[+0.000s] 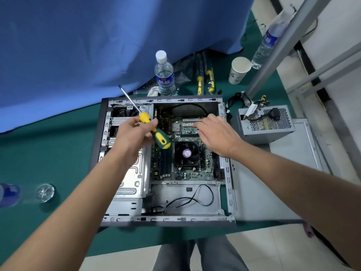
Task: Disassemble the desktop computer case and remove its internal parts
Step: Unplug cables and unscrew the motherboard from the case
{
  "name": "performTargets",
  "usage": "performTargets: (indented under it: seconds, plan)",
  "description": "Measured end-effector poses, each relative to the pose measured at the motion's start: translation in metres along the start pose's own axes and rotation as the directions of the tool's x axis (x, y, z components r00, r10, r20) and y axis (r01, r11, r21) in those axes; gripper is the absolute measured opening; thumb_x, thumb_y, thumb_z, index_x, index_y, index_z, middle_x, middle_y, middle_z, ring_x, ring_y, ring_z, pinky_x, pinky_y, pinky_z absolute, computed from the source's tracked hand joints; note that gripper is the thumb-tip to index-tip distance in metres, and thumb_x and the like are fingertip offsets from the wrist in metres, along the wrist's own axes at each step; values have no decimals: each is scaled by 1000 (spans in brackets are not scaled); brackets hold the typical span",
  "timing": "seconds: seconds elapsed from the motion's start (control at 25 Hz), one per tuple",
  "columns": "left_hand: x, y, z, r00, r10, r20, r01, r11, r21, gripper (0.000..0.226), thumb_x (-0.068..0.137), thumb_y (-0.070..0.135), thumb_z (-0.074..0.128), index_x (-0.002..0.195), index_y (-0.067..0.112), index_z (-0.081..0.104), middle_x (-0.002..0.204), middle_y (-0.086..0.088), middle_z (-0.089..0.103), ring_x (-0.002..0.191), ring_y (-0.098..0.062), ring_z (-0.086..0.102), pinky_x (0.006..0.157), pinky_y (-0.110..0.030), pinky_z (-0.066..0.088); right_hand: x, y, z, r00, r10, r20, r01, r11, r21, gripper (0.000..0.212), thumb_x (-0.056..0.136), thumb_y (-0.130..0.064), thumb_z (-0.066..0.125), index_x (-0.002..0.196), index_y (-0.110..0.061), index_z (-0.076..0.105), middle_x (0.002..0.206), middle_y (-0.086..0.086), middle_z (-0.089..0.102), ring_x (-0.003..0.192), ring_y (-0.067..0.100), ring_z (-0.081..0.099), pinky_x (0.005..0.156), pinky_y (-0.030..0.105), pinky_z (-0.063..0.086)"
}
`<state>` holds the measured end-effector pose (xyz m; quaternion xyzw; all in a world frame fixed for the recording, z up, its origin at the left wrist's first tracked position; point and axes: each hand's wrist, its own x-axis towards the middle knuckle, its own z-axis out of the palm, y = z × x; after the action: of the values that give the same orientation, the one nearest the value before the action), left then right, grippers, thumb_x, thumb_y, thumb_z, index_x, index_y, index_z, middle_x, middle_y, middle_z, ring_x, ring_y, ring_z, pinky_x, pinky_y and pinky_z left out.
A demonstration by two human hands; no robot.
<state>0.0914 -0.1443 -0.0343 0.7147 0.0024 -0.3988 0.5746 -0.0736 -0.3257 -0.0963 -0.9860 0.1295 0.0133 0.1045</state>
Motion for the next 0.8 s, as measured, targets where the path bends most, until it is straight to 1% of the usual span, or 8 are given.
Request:
performTargets:
  seconds: [0.12, 0.24, 0.36, 0.44, 0.52, 0.6, 0.68, 0.8]
  plan:
    - [-14, 1, 24, 993, -92, 70, 101, 986, -133, 13, 90, 14, 69, 93, 11, 57, 98, -13, 63, 87, -24, 66, 73, -29, 59, -16, -25, -18, 994, 91, -61, -68, 948, 310, 44, 102, -42, 34, 136, -17, 48, 116, -5, 54, 98, 9, 52, 88, 34, 48]
    - [-23, -6, 47, 987, -113, 116, 133, 974, -184, 17, 89, 18, 69, 94, 8, 55, 97, -15, 65, 92, -26, 67, 73, -29, 60, -29, -52, -33, 986, 143, 82, -162, 742, 651, 60, 92, -59, 46, 143, -34, 30, 128, -9, 43, 93, 3, 58, 80, 25, 51]
    - [-24, -11, 61, 977, -86, 194, 121, 977, -177, 21, 93, 25, 65, 93, 4, 60, 87, -11, 70, 82, -20, 69, 71, -27, 59, -33, -54, -40, 973, 227, 39, -187, 680, 709, 46, 94, -35, 60, 136, -33, 40, 116, -8, 58, 88, 2, 60, 74, 21, 47]
    - [-18, -13, 56, 987, 22, 161, -33, 997, 69, 22, 94, 29, 63, 100, 8, 66, 91, -6, 71, 86, -19, 67, 75, -26, 58, -31, -40, -53, 948, 313, 55, -244, 607, 757, 37, 95, -27, 61, 128, -31, 47, 102, -9, 63, 62, -1, 56, 58, 18, 45]
    - [-5, -18, 36, 969, 226, 103, -246, 822, 513, 29, 93, 31, 65, 116, 13, 63, 105, -3, 67, 96, -18, 63, 83, -27, 53, -28, -18, -71, 925, 358, 123, -319, 561, 764, 32, 94, -27, 61, 123, -30, 51, 95, -7, 64, 47, 3, 48, 44, 20, 42]
    - [13, -21, 12, 887, 447, 116, -349, 484, 803, 43, 94, 33, 62, 132, 15, 53, 124, -6, 56, 114, -21, 52, 100, -32, 42, -27, 5, -93, 910, 384, 158, -384, 633, 673, 26, 92, -32, 63, 116, -32, 54, 83, -4, 67, 43, 10, 49, 40, 22, 42]
    - [37, -22, -8, 843, 516, 149, -339, 296, 893, 56, 96, 38, 56, 145, 15, 41, 143, -14, 41, 133, -28, 36, 114, -41, 31, -24, 19, -113, 898, 413, 152, -430, 746, 508, 18, 89, -39, 63, 106, -34, 57, 65, -4, 65, 38, 8, 50, 37, 20, 39]
    - [62, -34, -30, 895, 385, 223, -288, 120, 950, 65, 100, 57, 27, 156, 25, 16, 162, -13, 10, 150, -27, 5, 122, -45, 4, -9, 15, -122, 888, 434, 152, -453, 883, 127, 17, 88, -42, 59, 95, -27, 55, 51, -6, 56, 37, 5, 47, 37, 23, 29]
